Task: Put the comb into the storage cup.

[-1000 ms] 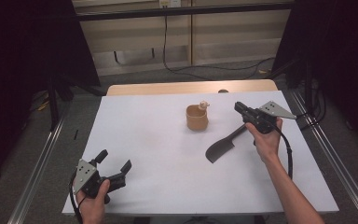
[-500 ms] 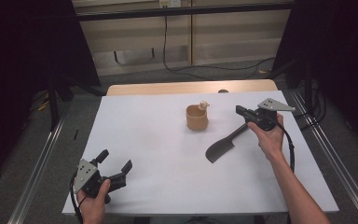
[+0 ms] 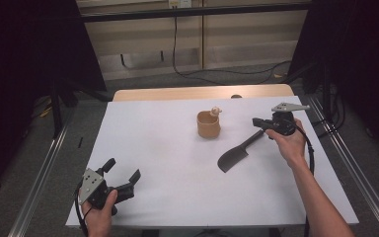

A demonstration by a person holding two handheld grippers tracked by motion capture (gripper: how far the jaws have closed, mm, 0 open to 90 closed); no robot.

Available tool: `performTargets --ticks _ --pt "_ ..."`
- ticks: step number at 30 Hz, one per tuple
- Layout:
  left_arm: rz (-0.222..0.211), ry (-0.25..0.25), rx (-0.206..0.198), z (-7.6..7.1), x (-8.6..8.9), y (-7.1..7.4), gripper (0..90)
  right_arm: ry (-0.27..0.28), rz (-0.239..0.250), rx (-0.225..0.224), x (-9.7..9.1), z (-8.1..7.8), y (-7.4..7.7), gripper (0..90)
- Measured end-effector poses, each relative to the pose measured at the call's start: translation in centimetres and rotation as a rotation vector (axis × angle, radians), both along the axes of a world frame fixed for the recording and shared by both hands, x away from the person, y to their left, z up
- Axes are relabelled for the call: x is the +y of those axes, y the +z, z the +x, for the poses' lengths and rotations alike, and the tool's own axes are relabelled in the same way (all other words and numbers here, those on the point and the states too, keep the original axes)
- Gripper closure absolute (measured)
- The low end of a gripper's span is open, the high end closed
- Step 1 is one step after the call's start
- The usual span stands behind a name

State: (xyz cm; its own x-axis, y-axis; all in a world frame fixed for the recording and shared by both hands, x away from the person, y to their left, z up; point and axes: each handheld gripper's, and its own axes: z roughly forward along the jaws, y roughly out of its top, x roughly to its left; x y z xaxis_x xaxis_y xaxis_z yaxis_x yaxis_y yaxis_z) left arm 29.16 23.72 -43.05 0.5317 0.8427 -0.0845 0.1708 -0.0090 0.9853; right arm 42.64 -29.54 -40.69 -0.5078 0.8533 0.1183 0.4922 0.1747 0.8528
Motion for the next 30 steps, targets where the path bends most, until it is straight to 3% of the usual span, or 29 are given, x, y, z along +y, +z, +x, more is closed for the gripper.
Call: performTargets --ticks 6,11,16,30 --pt "0.002 -0.003 -0.001 0.0 0.0 0.0 4.0 0.009 -0.059 0.101 0.0 1.3 -0.5 90.0" --pt "0.000 0.001 0.001 0.1 0.1 0.0 4.0 0.015 -0.082 0.148 0.1 1.8 -0.7 90.0" --pt "0.000 -0.007 0.000 0.0 0.0 0.0 4.0 0.007 -0.141 0.206 0.1 2.3 -1.3 90.0" --pt "0.001 -0.008 0.007 0.1 -0.1 -0.1 4.0 -0.005 -0.181 0.266 -0.2 3.2 -2.4 90.0"
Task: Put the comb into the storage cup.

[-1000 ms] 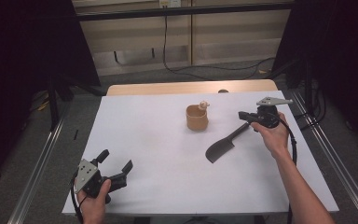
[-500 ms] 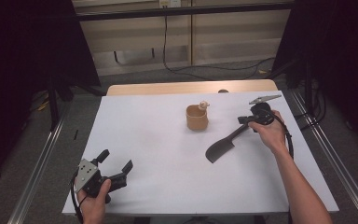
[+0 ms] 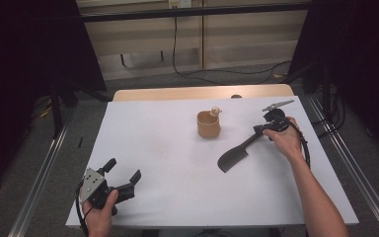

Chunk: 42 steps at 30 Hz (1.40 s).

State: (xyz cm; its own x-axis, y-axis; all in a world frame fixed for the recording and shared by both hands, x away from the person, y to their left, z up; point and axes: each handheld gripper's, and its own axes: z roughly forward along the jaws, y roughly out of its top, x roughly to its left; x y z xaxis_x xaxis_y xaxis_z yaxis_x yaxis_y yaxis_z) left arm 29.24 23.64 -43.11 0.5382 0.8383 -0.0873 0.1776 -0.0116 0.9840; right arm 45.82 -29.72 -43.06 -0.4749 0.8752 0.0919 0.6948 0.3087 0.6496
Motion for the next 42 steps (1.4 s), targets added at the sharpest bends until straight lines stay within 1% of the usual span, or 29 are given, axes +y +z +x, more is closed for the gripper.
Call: performTargets --ticks 2,6,7,11,14,21,23,26,33,35,42 --pt "0.000 0.001 -0.001 0.03 0.03 0.00 4.0 0.006 -0.012 0.003 0.09 0.15 -0.18 90.0" --pt "0.007 -0.001 0.001 0.10 0.09 -0.01 4.0 0.002 -0.022 0.017 0.15 0.15 -0.37 90.0" --pt "0.003 -0.002 0.003 0.13 0.05 -0.02 4.0 0.002 -0.026 0.017 0.14 0.15 -0.36 90.0" --pt "0.001 -0.001 0.000 0.04 0.03 -0.01 4.0 -0.001 -0.029 0.010 -0.10 0.12 -0.37 90.0" --pt "0.006 0.000 0.000 0.07 0.11 0.00 4.0 -0.002 -0.042 0.016 -0.28 0.01 -0.49 90.0" --pt "0.009 0.000 0.002 0.10 0.08 -0.02 4.0 -0.002 -0.044 0.015 -0.45 -0.03 -0.54 90.0" --pt "0.004 0.000 0.003 0.09 0.01 -0.04 4.0 0.002 -0.051 0.016 -0.52 -0.08 -0.55 90.0" --pt "0.006 0.001 -0.002 0.08 0.09 0.01 4.0 0.001 -0.051 0.015 -0.61 -0.19 -0.63 90.0" --pt "0.006 0.001 0.001 0.06 0.00 -0.02 4.0 0.001 -0.060 0.016 -0.67 -0.38 -0.46 90.0" --pt "0.006 0.000 0.003 0.07 0.01 -0.03 4.0 0.014 -0.065 0.009 -0.68 -0.43 -0.55 90.0" --pt "0.005 0.001 0.002 0.08 -0.01 -0.04 4.0 0.021 -0.078 0.007 -0.65 -0.50 -0.55 90.0"
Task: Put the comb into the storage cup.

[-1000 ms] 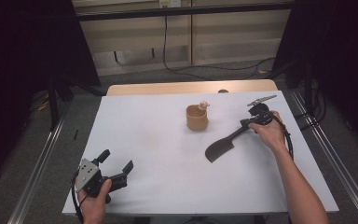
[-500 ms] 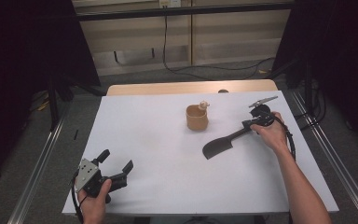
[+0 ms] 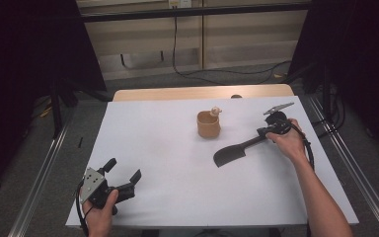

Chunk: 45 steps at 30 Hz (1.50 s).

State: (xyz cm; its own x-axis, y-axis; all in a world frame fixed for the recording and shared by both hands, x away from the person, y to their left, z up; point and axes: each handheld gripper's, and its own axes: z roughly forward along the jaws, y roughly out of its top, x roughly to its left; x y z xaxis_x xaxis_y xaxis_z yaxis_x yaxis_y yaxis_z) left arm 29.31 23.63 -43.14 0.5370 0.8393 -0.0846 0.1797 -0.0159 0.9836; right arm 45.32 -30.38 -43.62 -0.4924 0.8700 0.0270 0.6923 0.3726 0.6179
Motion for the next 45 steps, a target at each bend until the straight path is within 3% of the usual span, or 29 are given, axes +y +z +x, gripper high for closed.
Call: performTargets --ticks 25,45 --pt "0.005 0.000 0.002 0.01 -0.05 -0.04 4.0 0.030 -0.031 0.008 -0.20 -0.29 0.24 90.0" --pt "0.006 -0.001 0.002 0.06 -0.11 -0.08 4.0 0.064 -0.047 0.043 -0.03 -0.40 0.60 90.0"
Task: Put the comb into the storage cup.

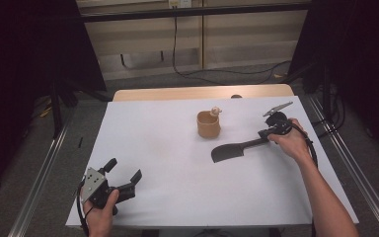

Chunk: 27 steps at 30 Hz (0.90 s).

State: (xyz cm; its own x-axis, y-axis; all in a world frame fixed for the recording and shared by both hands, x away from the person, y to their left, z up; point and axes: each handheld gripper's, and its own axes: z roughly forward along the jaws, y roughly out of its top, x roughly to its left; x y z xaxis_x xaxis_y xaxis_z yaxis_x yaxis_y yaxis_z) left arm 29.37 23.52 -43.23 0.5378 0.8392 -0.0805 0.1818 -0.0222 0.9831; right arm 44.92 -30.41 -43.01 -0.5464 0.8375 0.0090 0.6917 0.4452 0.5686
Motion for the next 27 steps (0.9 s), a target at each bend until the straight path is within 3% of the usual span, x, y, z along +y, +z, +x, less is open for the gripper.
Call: performTargets --ticks 8,19,27 --pt "-0.002 0.003 0.000 -0.04 0.10 0.03 4.0 -0.020 -0.013 0.004 -0.17 0.24 -0.45 90.0" --pt "0.003 0.002 -0.002 -0.07 0.01 0.04 4.0 -0.012 -0.025 0.024 -0.36 0.00 -0.77 90.0" --pt "0.005 0.000 -0.001 -0.03 0.01 0.00 4.0 -0.012 -0.016 0.015 -0.75 -0.39 -0.69 90.0"
